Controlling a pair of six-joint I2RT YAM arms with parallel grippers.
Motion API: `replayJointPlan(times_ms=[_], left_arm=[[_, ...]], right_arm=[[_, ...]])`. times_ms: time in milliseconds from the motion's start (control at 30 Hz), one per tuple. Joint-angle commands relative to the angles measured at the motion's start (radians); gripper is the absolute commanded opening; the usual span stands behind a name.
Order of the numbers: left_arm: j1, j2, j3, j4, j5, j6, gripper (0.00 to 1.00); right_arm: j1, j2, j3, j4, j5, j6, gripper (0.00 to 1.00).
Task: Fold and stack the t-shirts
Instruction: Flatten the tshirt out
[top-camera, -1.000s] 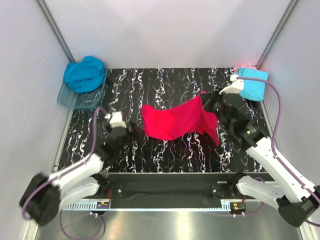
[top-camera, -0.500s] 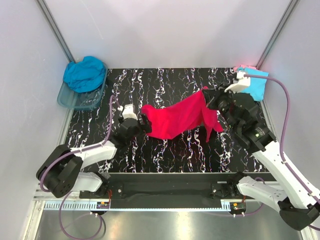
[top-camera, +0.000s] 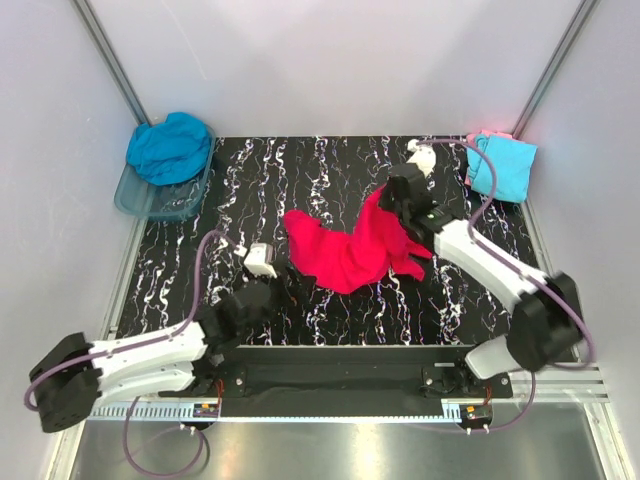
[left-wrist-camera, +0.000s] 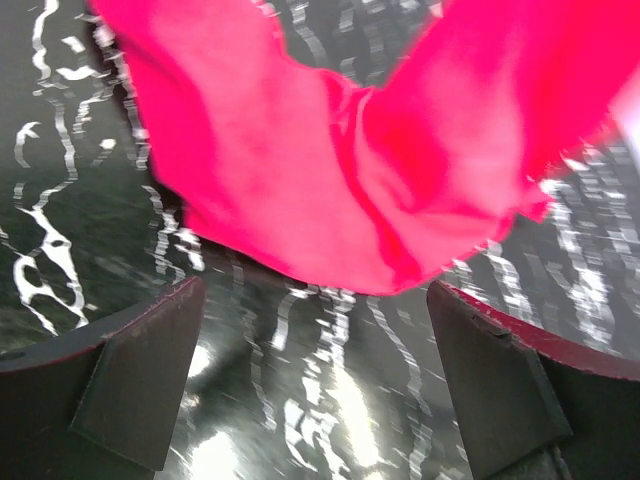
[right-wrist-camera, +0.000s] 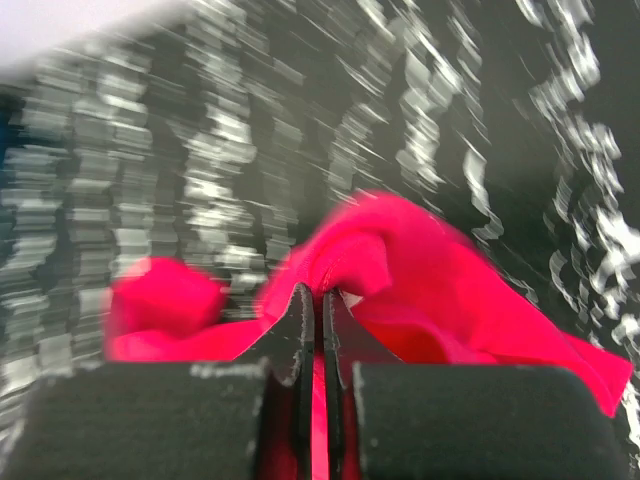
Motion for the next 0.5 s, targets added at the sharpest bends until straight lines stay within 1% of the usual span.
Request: replayJointPlan(times_ms=[0, 67, 133, 200, 267, 400, 433, 467], left_arm=[[-0.09, -0.133, -0.013, -0.102, -0.16, -0.044, 0.99], [-0.14, -0.213, -0.027, -0.16, -0.186, -0.061, 0.99], [-0.169, -0.261, -0.039, -0.203, -0.223, -0.083, 0.99], [-0.205, -0.319, -0.055, -0.248, -0.252, -0.095, 0.99], [-0.22, -0.355, -0.065, -0.277, -0.263, -0.112, 0.99], [-0.226, -0.349, -0.084, -0.28, -0.265, -0.132, 0.99], [-0.226, -0.329, -0.081, -0.277, -0.266, -0.14, 0.99], [-0.229, -0.315, -0.079, -0.276, -0.268, -0.143, 0.99]], right_arm=[[-0.077, 0.125, -0.001, 0.068, 0.077, 0.108, 0.0], [-0.137, 0.176, 0.0, 0.062, 0.099, 0.177, 0.0], [-0.174, 0.228, 0.002, 0.064, 0.1, 0.23, 0.0], [-0.214, 0.271, 0.023, 0.067, 0.118, 0.235, 0.0], [-0.237, 0.297, 0.074, 0.068, 0.111, 0.215, 0.0], [-0.258, 0.343, 0.161, 0.114, 0.073, 0.127, 0.0], [-0.26, 0.352, 0.199, 0.128, 0.051, 0.107, 0.0], [-0.26, 0.36, 0.22, 0.14, -0.005, 0.087, 0.0]])
